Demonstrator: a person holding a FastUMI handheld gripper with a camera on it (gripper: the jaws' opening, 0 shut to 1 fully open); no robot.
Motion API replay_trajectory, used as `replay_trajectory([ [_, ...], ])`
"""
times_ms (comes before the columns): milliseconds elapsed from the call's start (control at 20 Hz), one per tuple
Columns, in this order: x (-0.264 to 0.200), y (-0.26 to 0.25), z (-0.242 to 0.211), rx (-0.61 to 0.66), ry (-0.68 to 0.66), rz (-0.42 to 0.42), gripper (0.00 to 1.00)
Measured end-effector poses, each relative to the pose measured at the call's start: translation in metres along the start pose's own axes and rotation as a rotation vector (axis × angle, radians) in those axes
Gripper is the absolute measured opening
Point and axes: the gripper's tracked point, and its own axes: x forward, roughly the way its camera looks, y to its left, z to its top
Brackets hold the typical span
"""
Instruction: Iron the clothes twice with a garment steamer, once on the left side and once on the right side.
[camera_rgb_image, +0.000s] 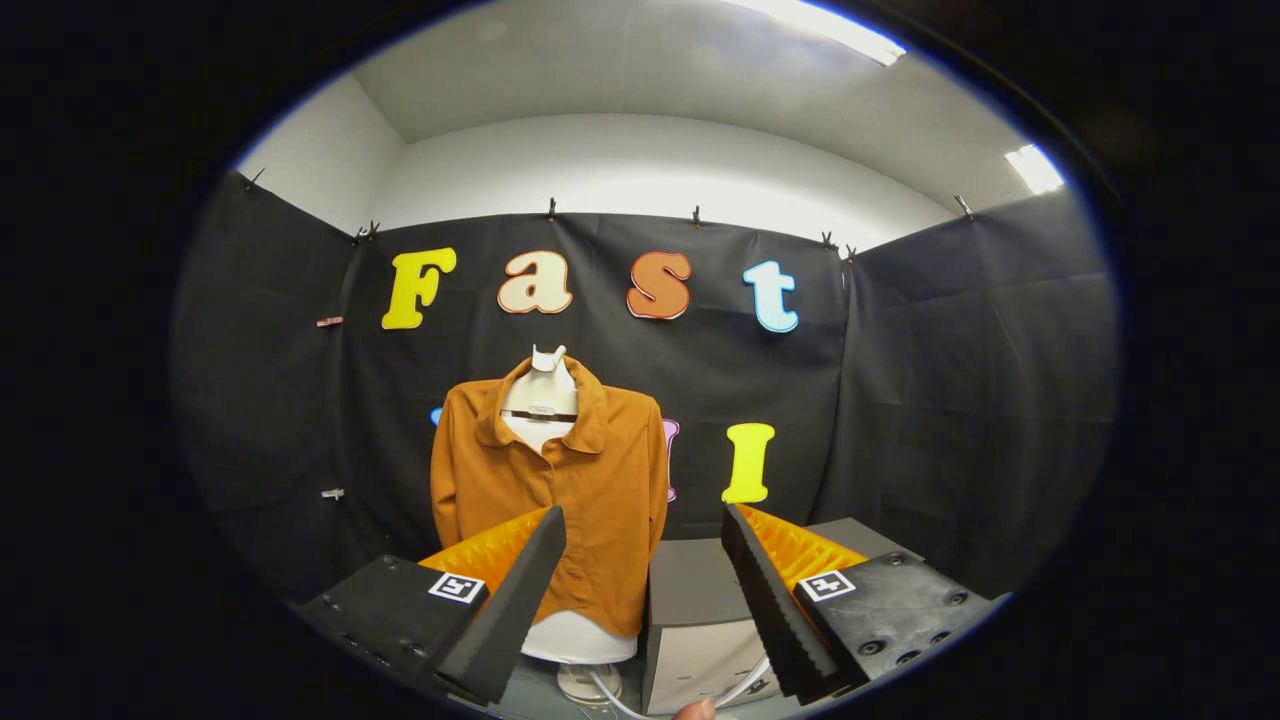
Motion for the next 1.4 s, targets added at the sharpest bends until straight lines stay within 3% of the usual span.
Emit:
replay_trajectory([
  [700,0.028,-0.003,-0.013,0.022,0.044,0.001,0.98],
  [1050,0.082,-0.043,-0.037,0.081,0.181,-0.003,0.98],
  [1400,0.163,-0.095,-0.104,0.057,0.413,0.029,0.98],
])
